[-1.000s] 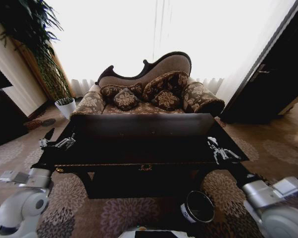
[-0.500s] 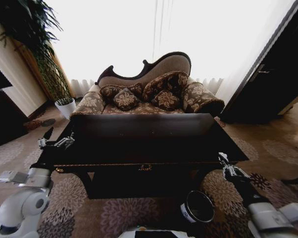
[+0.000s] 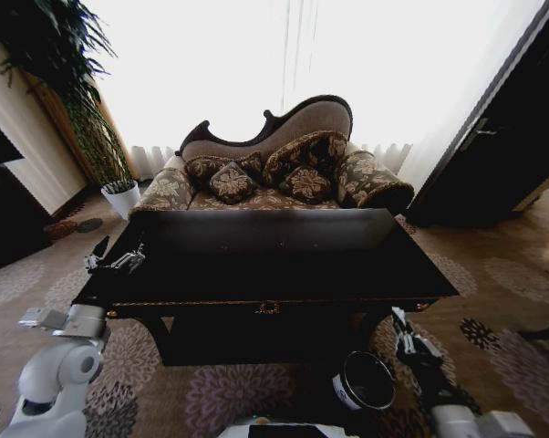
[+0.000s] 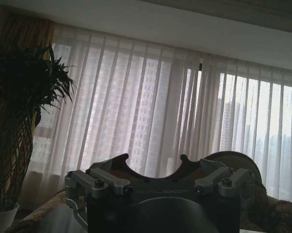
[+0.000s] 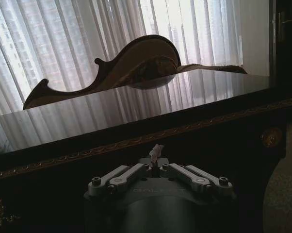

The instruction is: Move to the front of the table and place the trash on the table into the trash bin.

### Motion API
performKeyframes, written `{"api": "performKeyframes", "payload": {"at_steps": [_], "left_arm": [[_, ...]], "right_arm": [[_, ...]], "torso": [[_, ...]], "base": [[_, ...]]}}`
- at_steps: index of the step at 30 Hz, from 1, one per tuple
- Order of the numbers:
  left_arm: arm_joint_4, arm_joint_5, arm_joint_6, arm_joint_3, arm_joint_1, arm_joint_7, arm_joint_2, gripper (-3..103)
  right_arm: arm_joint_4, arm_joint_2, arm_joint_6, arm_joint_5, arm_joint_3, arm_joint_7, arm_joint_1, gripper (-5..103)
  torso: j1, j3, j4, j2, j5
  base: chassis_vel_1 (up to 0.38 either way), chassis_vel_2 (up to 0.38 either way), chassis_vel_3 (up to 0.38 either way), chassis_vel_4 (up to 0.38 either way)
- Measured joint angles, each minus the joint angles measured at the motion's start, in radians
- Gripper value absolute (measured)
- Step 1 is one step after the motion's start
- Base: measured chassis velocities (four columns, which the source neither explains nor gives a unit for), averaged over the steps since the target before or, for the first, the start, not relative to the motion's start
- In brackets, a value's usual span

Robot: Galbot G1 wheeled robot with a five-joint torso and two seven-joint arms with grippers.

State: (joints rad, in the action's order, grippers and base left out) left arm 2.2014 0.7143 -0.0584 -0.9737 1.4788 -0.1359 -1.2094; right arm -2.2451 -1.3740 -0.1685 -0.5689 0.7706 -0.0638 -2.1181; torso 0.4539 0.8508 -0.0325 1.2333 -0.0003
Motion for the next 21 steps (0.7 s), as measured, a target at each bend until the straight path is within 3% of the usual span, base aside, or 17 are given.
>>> {"api": "performKeyframes", "payload": {"at_steps": [9,21], "left_arm": [[0.035,-0.017,-0.006,-0.044,0.036,-0.001,-0.015,100],[0.058,-0.031,-0.015,-0.099,0.077,-0.001,-0.028,100]], "right_arm": [[0.385,0.053,-0.078,0.086,-0.132,-0.022,0.161,2],[0.818,0.153,-0.084,0.102,-0.243,-0.019,0.413,2]], "torso": [[0.0,0.0,0.0,0.0,0.0002],[0.0,0.0,0.0001,0.0,0.0001]], "base": [[0.0,0.0,0.0,0.0],[0.0,0.0,0.0,0.0]]}}
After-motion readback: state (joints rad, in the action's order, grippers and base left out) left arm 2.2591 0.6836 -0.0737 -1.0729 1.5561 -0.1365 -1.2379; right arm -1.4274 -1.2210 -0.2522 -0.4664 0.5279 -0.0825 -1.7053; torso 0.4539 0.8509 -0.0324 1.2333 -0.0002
